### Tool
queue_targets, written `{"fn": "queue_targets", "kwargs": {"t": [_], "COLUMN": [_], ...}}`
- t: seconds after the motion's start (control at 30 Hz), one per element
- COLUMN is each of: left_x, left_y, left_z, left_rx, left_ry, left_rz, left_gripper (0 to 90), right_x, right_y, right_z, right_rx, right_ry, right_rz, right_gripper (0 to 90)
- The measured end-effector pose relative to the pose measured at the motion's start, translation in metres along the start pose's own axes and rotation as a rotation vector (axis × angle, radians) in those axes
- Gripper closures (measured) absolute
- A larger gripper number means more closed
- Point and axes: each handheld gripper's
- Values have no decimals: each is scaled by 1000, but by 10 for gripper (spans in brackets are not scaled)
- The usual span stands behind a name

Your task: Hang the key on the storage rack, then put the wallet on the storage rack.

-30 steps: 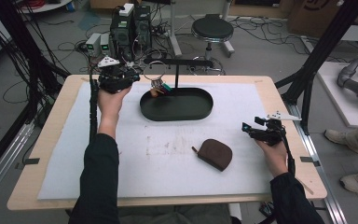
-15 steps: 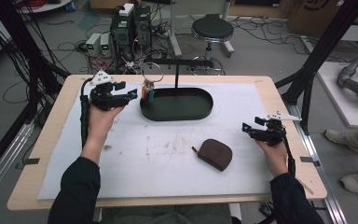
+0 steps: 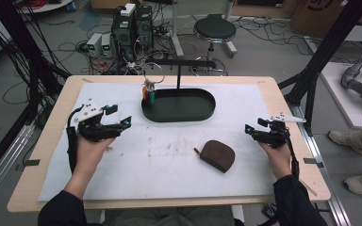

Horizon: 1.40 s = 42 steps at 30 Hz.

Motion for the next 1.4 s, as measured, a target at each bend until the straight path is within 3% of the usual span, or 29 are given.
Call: {"fn": "queue_targets", "kwargs": {"t": [0.1, 0.37, 0.83, 1.4], "left_x": [-18, -41, -42, -43], "left_y": [-4, -13, -9, -18], "left_z": [-12, -24, -11, -11], "left_rx": [13, 44, 28, 62], "left_ry": [-9, -8, -4, 0], "left_rz": [-9, -33, -22, -39], "left_gripper": [257, 244, 240, 240], "right_x": [1, 1, 3, 4], "right_y": [-3, -7, -14, -15], "right_z": [-1, -7, -13, -16], "right_rx": [5, 7, -4, -5], "right_ry": [-5, 5, -2, 9], "right_rz": [-9, -22, -52, -47], "right_gripper": [254, 254, 247, 245]}}
Point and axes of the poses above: each handheld gripper's, and its own axes: z roughly forward along the jaws, x roughly out of its top, y roughly to its right, and after that the axes turned 14 degrees about -z, right-handed
